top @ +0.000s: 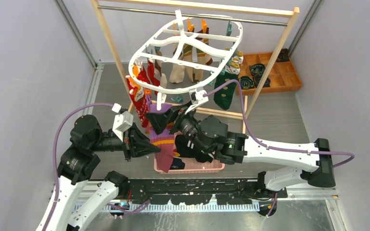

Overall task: Remove the socks clipped to the hanger
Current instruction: Remove the sock from the hanger, then place the sock in the bin, then remove the sock from the hanger.

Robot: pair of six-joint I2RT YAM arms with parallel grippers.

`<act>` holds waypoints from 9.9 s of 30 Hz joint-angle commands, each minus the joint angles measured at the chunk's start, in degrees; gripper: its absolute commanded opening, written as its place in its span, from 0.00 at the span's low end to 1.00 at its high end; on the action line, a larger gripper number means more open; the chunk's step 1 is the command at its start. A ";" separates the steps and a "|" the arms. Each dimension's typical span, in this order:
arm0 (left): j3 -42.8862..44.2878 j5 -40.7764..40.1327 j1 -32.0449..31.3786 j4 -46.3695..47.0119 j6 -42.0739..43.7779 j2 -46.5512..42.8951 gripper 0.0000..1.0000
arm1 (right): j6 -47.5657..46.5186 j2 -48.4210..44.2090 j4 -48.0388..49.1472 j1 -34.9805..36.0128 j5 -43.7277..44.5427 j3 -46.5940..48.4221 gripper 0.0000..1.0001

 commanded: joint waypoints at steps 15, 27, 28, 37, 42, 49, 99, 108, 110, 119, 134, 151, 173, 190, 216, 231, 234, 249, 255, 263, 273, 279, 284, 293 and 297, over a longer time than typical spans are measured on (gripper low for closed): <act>1.79 0.06 -0.16 -4.92 7.35 -1.10 0.00 | -2.75 2.65 4.61 -1.54 7.01 8.77 0.76; 1.88 -0.95 -0.16 -6.03 9.16 -1.04 0.00 | -1.14 1.50 0.64 -1.53 8.24 9.38 0.63; 1.92 -1.04 -0.16 -6.31 9.46 -0.98 0.00 | -1.13 1.32 0.54 -1.56 8.29 9.38 0.64; 2.03 -1.62 -0.16 -7.07 10.71 -0.98 0.00 | -1.11 2.38 -0.39 -1.56 8.23 11.56 0.39; 2.42 -1.93 -0.16 -8.31 11.40 -0.97 0.00 | -1.93 3.40 0.27 -1.66 8.41 12.95 0.15; 2.23 -2.18 -0.15 -10.07 13.46 -1.71 0.00 | -1.74 2.79 -0.43 -1.95 7.02 12.37 0.01; 6.38 -20.14 -0.16 -24.66 27.53 -3.71 1.00 | 15.13 -2.00 -28.55 -17.87 -11.78 -24.54 0.04; 5.28 -23.01 -0.16 -24.47 30.54 -3.72 1.00 | 14.19 -7.66 -42.02 -16.11 -1.42 -18.03 0.52; 5.11 -23.21 -0.16 -24.17 30.42 -3.86 1.00 | 14.08 -10.97 -41.13 -16.14 -5.32 -17.45 0.53; 5.45 -24.39 -0.16 -22.24 26.63 -3.02 1.00 | 16.86 -2.23 -13.74 -16.11 -34.63 -26.48 0.37; 7.06 -36.33 -0.16 -22.03 23.29 -1.03 1.00 | 4.97 -2.18 -9.96 -3.19 1.88 -23.76 0.61; 10.00 -27.19 -0.16 -28.83 28.77 -2.48 1.00 | -16.70 18.72 9.76 -7.05 1.97 -0.78 0.64; 7.38 -19.81 -0.16 -18.76 20.31 -0.73 1.00 | 4.79 -14.47 -11.14 -4.26 -26.33 -17.34 0.01; 3.85 -2.55 -0.16 -2.66 5.90 7.98 1.00 | 14.44 -16.40 9.48 -4.26 -41.39 -21.80 0.01; -4.08 -3.49 -1.11 -1.82 5.95 1.84 0.19 | 15.66 -12.20 11.44 -3.25 -26.89 -18.34 0.48; -6.77 -10.68 -1.99 -4.75 16.93 -3.01 0.00 | -6.73 -1.25 2.91 5.25 15.42 2.30 0.78; -6.06 -11.17 -2.08 -6.70 20.91 -2.76 0.00 | -9.34 2.19 2.65 5.10 16.31 6.82 0.81; -4.40 -10.45 -2.14 -9.81 26.81 -3.08 0.00 | -4.78 7.72 -2.02 -1.68 10.72 15.80 0.74; -3.76 -11.24 -2.18 -10.04 28.05 -2.87 0.00 | -3.34 8.39 -3.54 -2.86 8.74 17.11 0.63; -2.81 -12.65 -2.19 -10.84 30.02 -2.07 0.00 | -2.06 8.18 -7.33 -2.86 7.87 18.08 0.62; -2.40 -13.74 -2.19 -13.66 33.83 -2.09 0.00 | -2.05 10.50 -9.40 -3.45 8.84 22.14 0.44; -1.92 -14.30 -2.19 -16.09 36.68 -2.38 0.00 | -1.21 12.21 -9.96 -5.07 7.43 24.25 0.34; -2.54 -14.49 -2.19 -17.48 38.57 -2.97 0.00 | -0.54 11.80 -8.58 -5.32 6.81 22.98 0.34; -2.66 -14.40 -2.19 -17.52 38.47 -3.07 0.00 | 0.72 12.03 -3.30 -5.29 11.55 19.59 0.65; -2.68 -14.71 -2.19 -17.54 38.30 -3.37 0.00 | 0.72 12.85 -2.72 -5.25 11.71 19.75 0.58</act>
